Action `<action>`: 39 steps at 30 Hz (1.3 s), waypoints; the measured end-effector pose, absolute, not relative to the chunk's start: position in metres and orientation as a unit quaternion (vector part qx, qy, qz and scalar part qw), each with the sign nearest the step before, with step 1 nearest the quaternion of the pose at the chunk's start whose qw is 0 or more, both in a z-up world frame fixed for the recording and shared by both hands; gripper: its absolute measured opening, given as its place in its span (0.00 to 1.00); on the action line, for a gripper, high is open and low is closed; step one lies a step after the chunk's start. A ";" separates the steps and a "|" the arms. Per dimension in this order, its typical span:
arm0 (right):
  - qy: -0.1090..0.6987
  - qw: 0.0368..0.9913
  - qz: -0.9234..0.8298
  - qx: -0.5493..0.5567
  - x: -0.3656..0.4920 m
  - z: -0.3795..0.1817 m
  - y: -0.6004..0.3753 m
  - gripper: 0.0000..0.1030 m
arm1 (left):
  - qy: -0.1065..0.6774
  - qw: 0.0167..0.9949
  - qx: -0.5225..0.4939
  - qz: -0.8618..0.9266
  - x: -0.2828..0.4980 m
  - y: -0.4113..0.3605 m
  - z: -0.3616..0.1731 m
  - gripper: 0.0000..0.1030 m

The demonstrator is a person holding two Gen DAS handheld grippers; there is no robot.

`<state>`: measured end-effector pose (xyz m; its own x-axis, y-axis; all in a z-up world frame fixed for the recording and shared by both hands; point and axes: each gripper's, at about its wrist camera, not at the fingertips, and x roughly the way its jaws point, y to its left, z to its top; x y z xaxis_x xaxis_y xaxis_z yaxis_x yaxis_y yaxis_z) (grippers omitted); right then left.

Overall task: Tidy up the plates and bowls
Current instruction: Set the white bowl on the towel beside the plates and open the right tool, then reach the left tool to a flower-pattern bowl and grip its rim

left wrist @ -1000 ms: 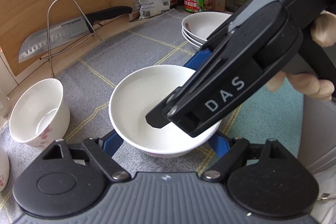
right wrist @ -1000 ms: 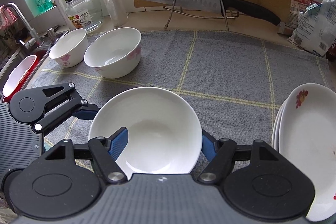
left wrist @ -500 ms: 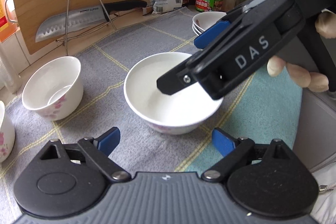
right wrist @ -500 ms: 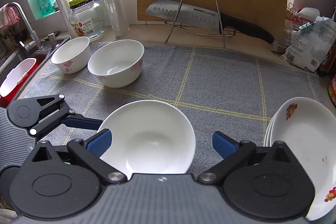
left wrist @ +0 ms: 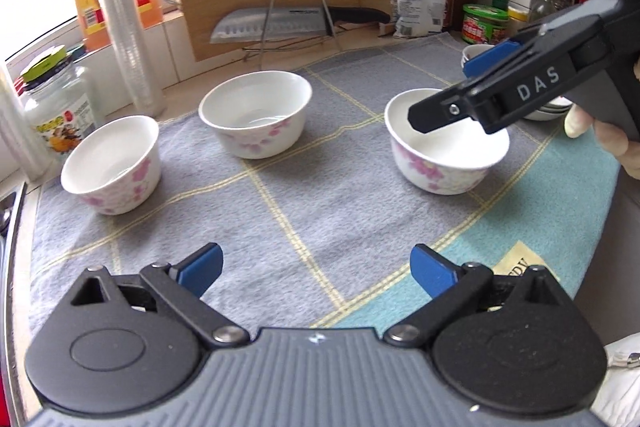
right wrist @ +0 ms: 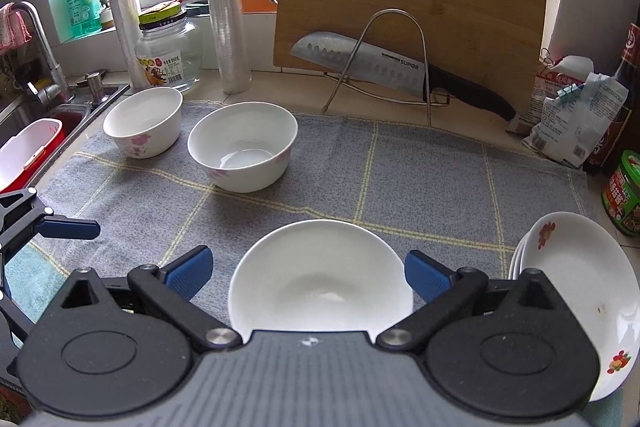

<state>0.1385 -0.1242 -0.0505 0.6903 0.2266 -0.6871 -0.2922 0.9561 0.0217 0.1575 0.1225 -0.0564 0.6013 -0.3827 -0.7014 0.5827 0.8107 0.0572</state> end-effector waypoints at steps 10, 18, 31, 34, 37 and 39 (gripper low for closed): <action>0.363 0.915 0.156 -0.086 0.132 -0.050 -0.077 1.00 | 0.356 0.904 0.113 -0.208 0.169 0.175 -0.039 0.97; 0.338 0.912 0.194 -0.125 0.161 -0.055 -0.071 1.00 | 0.376 0.910 0.088 -0.152 0.202 0.173 -0.022 0.97; 0.354 0.896 0.223 -0.150 0.207 -0.073 -0.057 1.00 | 0.390 0.901 0.112 -0.155 0.256 0.152 0.004 0.97; 0.362 0.897 0.207 -0.147 0.214 -0.077 -0.050 1.00 | 0.385 0.898 0.123 -0.174 0.273 0.149 0.005 0.97; 0.371 0.898 0.198 -0.133 0.219 -0.078 -0.045 1.00 | 0.384 0.892 0.135 -0.197 0.291 0.145 0.005 0.97; 0.377 0.897 0.191 -0.132 0.223 -0.080 -0.043 1.00 | 0.386 0.888 0.144 -0.207 0.302 0.141 0.004 0.97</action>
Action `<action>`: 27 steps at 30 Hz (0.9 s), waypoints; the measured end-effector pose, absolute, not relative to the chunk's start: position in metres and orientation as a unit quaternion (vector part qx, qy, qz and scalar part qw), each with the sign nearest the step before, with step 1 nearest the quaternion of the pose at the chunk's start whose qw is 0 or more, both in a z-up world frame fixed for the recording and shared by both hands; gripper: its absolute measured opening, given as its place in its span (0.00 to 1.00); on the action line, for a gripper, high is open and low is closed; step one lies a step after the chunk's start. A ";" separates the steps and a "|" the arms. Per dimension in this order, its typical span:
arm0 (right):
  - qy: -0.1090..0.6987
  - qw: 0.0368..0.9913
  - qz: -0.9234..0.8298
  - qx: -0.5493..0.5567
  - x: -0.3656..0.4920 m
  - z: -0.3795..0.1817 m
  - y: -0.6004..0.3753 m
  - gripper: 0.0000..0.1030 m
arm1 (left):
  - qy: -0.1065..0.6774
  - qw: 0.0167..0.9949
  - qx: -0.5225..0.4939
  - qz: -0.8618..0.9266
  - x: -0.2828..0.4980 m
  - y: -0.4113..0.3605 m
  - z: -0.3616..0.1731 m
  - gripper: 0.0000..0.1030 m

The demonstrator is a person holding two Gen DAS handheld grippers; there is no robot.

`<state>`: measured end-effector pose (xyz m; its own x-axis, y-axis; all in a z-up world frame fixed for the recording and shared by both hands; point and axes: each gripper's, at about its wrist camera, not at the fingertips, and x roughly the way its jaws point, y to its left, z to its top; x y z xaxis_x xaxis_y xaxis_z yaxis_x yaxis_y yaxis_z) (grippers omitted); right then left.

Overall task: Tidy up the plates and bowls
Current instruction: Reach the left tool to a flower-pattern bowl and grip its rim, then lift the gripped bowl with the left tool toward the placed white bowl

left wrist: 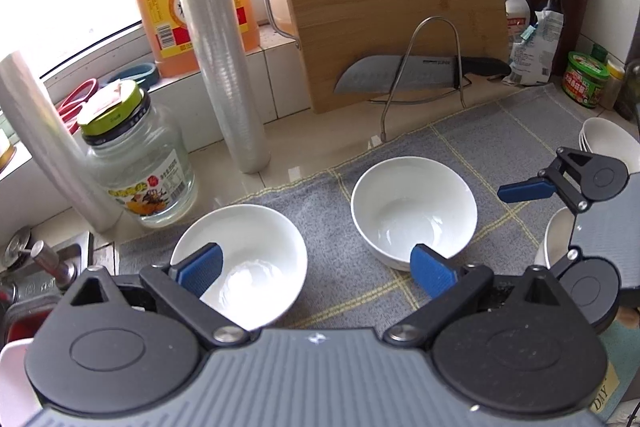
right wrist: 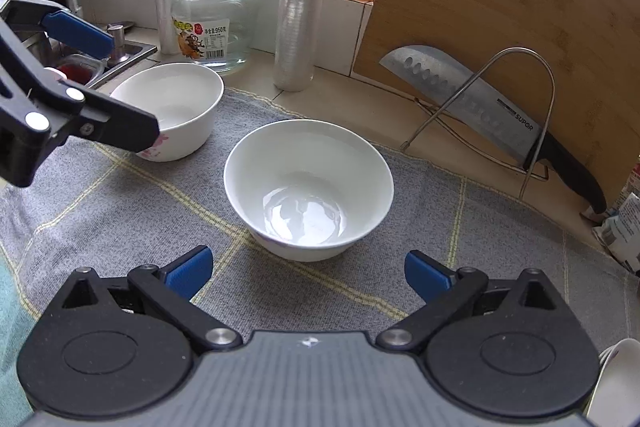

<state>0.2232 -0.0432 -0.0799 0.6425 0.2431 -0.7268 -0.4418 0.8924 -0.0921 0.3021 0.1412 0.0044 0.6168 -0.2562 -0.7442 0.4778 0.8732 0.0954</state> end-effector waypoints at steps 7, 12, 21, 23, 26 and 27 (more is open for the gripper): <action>0.384 0.894 0.188 -0.134 0.232 -0.082 -0.042 1.00 | 0.409 0.853 0.170 -0.274 0.340 0.121 -0.003 0.96; 0.383 0.892 0.191 -0.147 0.237 -0.084 -0.038 1.00 | 0.425 0.827 0.191 -0.315 0.362 0.102 -0.010 0.89; 0.382 0.890 0.202 -0.145 0.246 -0.086 -0.034 1.00 | 0.462 0.791 0.213 -0.341 0.391 0.076 -0.032 0.74; 0.381 0.890 0.204 -0.143 0.247 -0.086 -0.034 1.00 | 0.467 0.786 0.212 -0.345 0.395 0.074 -0.033 0.73; 0.381 0.891 0.206 -0.140 0.251 -0.087 -0.033 1.00 | 0.475 0.778 0.207 -0.354 0.401 0.069 -0.035 0.68; 0.381 0.890 0.206 -0.140 0.252 -0.088 -0.033 1.00 | 0.477 0.776 0.208 -0.356 0.401 0.068 -0.036 0.68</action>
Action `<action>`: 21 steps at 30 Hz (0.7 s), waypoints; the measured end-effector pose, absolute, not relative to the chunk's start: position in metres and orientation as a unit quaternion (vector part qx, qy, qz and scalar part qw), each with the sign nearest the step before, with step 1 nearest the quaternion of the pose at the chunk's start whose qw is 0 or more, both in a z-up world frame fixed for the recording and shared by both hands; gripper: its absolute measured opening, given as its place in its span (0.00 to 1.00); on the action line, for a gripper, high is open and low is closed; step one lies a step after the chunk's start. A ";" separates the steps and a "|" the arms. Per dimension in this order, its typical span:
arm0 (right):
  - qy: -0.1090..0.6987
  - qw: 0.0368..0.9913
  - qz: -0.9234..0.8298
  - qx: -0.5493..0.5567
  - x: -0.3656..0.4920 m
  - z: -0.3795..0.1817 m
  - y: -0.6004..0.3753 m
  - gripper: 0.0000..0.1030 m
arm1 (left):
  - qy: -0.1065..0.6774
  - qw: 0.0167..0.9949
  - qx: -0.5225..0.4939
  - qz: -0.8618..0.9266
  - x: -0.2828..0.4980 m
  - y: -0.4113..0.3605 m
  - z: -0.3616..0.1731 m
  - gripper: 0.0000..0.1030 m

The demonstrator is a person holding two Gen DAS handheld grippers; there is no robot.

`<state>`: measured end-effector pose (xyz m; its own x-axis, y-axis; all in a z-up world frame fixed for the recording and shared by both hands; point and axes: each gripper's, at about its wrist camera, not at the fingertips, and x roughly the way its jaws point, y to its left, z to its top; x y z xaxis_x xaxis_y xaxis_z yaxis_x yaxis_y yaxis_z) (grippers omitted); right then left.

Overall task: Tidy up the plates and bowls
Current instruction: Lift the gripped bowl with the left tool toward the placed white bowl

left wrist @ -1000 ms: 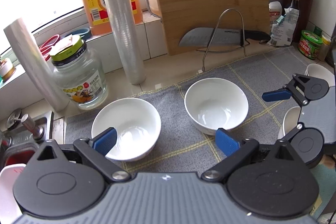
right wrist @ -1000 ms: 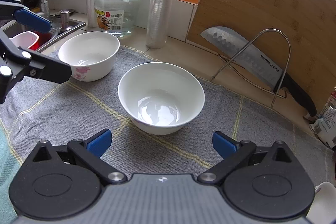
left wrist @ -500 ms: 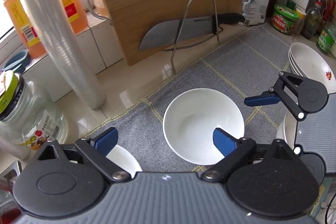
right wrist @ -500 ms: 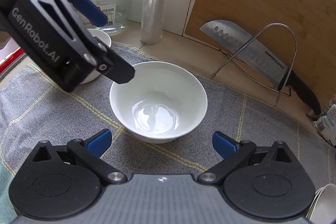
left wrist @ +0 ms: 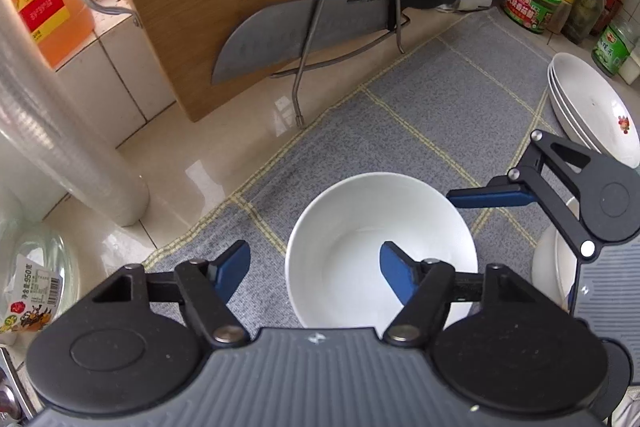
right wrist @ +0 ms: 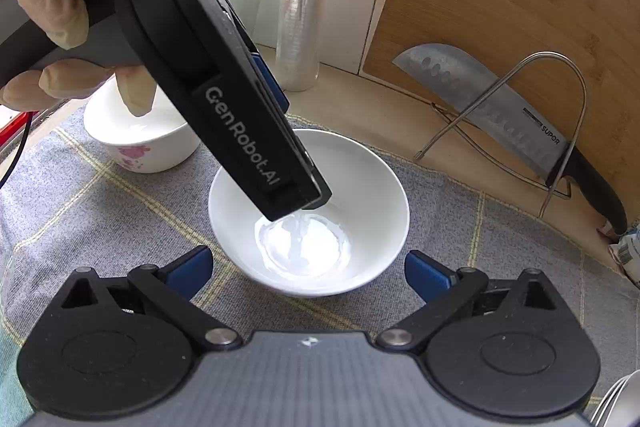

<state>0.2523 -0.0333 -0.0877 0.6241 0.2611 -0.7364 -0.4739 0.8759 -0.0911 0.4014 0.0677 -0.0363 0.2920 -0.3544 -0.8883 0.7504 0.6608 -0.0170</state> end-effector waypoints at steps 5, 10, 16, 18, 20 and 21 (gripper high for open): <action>0.382 0.890 0.210 -0.135 0.255 -0.088 -0.034 1.00 | 0.482 0.770 0.206 -0.365 0.402 0.065 -0.039 0.65; 0.378 0.891 0.213 -0.132 0.257 -0.087 -0.035 1.00 | 0.488 0.762 0.204 -0.374 0.401 0.063 -0.040 0.49; 0.372 0.893 0.217 -0.129 0.258 -0.085 -0.035 1.00 | 0.491 0.763 0.202 -0.370 0.404 0.064 -0.042 0.48; 0.370 0.894 0.216 -0.130 0.258 -0.085 -0.035 0.99 | 0.491 0.762 0.200 -0.373 0.404 0.064 -0.041 0.48; 0.370 0.894 0.216 -0.128 0.257 -0.085 -0.036 0.99 | 0.488 0.761 0.201 -0.377 0.403 0.064 -0.040 0.48; 0.371 0.894 0.216 -0.129 0.258 -0.085 -0.035 0.99 | 0.487 0.761 0.202 -0.377 0.403 0.063 -0.040 0.48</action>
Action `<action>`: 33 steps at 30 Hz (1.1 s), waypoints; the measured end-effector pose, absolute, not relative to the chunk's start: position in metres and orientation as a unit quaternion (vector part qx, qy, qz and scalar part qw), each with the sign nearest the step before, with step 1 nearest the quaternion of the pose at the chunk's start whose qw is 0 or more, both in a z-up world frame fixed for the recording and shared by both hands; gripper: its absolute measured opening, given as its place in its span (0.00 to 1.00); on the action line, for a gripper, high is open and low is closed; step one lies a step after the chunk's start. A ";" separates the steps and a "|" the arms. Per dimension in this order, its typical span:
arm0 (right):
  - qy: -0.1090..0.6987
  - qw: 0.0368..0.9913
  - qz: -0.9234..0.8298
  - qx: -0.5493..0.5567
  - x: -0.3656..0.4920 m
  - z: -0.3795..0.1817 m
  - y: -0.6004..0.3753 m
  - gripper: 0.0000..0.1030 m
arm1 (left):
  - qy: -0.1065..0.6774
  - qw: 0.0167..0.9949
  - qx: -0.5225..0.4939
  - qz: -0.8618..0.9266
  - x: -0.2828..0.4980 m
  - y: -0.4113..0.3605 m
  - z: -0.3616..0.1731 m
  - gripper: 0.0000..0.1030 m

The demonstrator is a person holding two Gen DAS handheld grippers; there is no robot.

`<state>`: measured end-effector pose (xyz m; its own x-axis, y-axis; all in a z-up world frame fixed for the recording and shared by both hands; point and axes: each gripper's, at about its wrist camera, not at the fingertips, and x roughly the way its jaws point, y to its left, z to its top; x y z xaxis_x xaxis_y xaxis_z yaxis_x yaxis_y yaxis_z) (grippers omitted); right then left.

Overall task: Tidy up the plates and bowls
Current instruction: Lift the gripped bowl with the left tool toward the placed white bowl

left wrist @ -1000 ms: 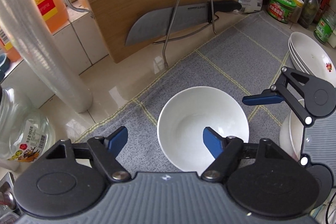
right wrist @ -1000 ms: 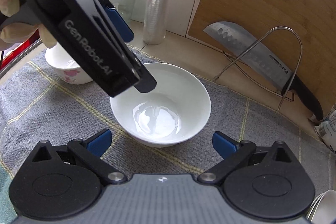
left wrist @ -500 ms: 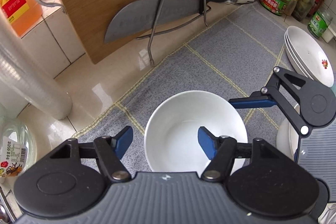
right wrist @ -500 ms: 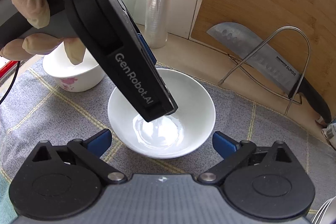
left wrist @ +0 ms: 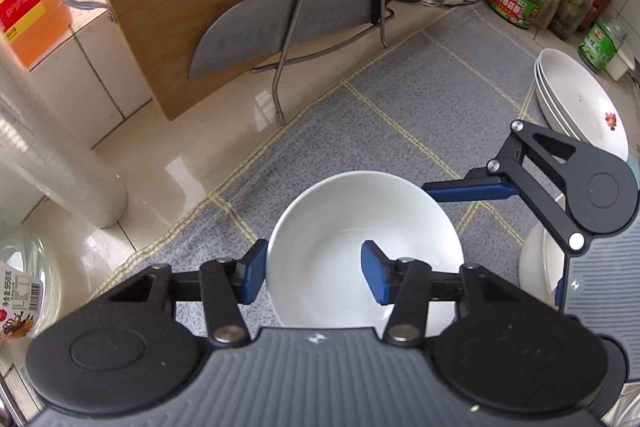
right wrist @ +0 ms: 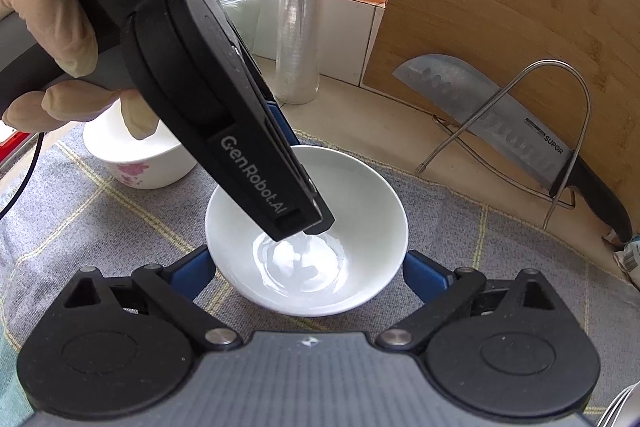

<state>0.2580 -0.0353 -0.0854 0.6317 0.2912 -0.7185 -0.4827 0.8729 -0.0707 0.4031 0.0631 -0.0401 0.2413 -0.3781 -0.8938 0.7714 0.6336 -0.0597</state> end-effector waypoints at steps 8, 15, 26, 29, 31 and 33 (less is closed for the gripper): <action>0.380 0.891 0.217 -0.122 0.261 -0.090 -0.036 0.98 | 0.487 0.760 0.202 -0.379 0.404 0.063 -0.042 0.48; 0.384 0.890 0.217 -0.119 0.263 -0.091 -0.036 0.93 | 0.488 0.760 0.201 -0.379 0.405 0.064 -0.043 0.47; 0.385 0.890 0.214 -0.116 0.260 -0.090 -0.036 0.92 | 0.486 0.760 0.201 -0.381 0.404 0.064 -0.042 0.46; 0.382 0.892 0.214 -0.114 0.257 -0.088 -0.037 0.92 | 0.484 0.761 0.203 -0.381 0.402 0.064 -0.041 0.46; 0.380 0.892 0.214 -0.116 0.255 -0.086 -0.036 0.92 | 0.482 0.763 0.203 -0.381 0.400 0.064 -0.039 0.46; 0.379 0.893 0.212 -0.118 0.253 -0.084 -0.037 0.92 | 0.478 0.764 0.203 -0.382 0.397 0.064 -0.036 0.46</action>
<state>0.2532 -0.0365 -0.0840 0.6231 0.2888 -0.7269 -0.4678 0.8824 -0.0503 0.3975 0.0636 -0.0359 0.2514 -0.3898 -0.8859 0.7787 0.6251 -0.0541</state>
